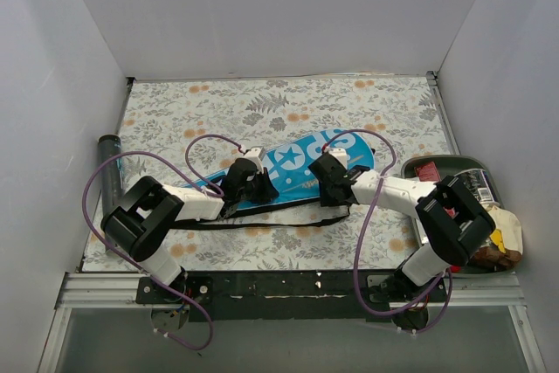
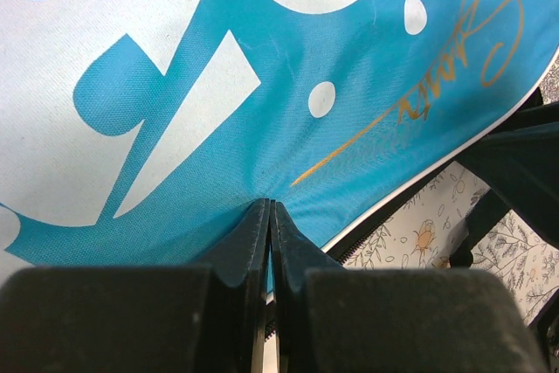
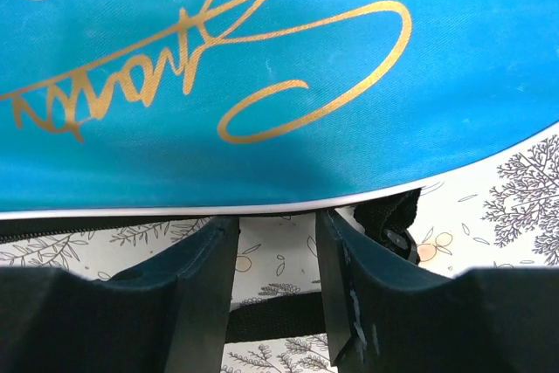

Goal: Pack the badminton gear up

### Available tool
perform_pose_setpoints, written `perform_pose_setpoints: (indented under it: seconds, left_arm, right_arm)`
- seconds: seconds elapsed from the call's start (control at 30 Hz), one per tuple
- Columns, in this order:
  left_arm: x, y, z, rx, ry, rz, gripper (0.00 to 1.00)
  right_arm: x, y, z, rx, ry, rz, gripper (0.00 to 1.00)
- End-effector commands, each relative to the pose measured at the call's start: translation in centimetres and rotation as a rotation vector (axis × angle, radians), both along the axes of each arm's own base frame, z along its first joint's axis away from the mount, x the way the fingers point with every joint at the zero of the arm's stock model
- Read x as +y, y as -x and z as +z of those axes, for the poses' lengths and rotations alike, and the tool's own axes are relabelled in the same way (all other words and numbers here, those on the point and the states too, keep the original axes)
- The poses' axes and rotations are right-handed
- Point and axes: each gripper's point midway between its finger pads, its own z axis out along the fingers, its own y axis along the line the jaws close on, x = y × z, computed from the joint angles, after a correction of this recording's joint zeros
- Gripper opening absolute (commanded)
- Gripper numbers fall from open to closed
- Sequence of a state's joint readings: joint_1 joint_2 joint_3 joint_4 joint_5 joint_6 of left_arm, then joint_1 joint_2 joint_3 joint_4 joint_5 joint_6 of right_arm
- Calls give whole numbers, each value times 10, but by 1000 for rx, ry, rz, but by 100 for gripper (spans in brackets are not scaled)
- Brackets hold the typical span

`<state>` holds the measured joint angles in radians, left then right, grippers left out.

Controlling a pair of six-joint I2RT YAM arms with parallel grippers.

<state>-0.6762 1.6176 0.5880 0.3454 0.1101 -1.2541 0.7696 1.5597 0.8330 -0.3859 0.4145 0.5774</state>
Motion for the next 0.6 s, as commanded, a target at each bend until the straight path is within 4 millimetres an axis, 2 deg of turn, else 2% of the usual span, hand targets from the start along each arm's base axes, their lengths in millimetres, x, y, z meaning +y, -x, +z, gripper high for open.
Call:
perform_pose_setpoints:
  seconds: [0.0,0.2,0.33,0.57]
  left_arm:
    - [32,45,-54,172,-176,-39,0]
    - [31,45,-55,173,-177,-44,0]
    - [30,45,-56,177,-176,-48,0]
    - [27,44,-55,177,-171,-52,0]
  right_arm:
    - [-45,26,-35,105,186,-89,49]
    - [-57,35,-35,122,221,-104,49]
    - [-55,41,-28,116,168,-96,49]
    - [-53,54,-29,146,111,-79,49]
